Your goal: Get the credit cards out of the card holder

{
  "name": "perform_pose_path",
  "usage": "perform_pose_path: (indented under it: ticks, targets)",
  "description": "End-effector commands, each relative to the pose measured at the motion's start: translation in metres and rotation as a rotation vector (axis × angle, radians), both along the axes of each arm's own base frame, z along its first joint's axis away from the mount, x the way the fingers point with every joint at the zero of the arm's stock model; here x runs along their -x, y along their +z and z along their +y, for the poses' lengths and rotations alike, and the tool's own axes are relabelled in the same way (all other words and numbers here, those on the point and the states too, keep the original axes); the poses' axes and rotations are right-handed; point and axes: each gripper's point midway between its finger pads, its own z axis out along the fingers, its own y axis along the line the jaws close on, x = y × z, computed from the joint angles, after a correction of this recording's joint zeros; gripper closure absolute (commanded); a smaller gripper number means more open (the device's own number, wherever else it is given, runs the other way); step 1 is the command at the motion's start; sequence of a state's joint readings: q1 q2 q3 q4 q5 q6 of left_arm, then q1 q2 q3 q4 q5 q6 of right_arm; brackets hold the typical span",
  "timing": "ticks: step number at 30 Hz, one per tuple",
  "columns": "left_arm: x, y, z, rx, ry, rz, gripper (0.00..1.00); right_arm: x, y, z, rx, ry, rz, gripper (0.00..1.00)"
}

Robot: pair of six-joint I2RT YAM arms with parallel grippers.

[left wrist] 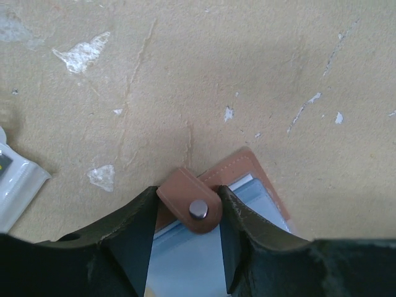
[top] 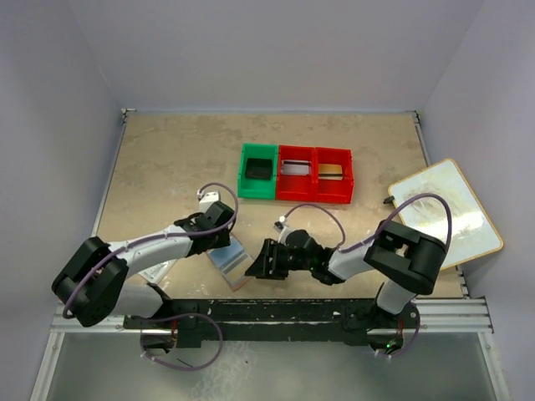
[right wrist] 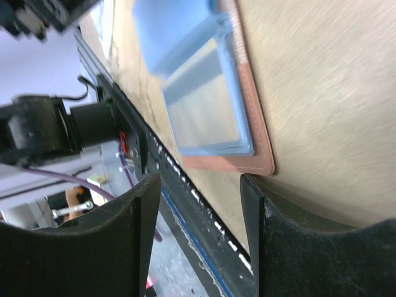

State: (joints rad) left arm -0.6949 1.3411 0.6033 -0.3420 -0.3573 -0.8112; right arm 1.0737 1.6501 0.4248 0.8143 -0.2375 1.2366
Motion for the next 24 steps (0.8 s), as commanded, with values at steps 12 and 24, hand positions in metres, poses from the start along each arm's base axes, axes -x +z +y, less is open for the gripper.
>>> perform_pose_path:
  ticks: [12,24]
  targets:
    - [0.043,-0.011,-0.013,0.174,0.031,0.07,0.61,-0.124,0.02,-0.03,0.109,-0.087,-0.217,0.42]
    - [0.034,0.022,-0.003,0.081,0.081,-0.085,0.56,-0.147,0.05,-0.059,0.418,-0.137,-0.414,0.45]
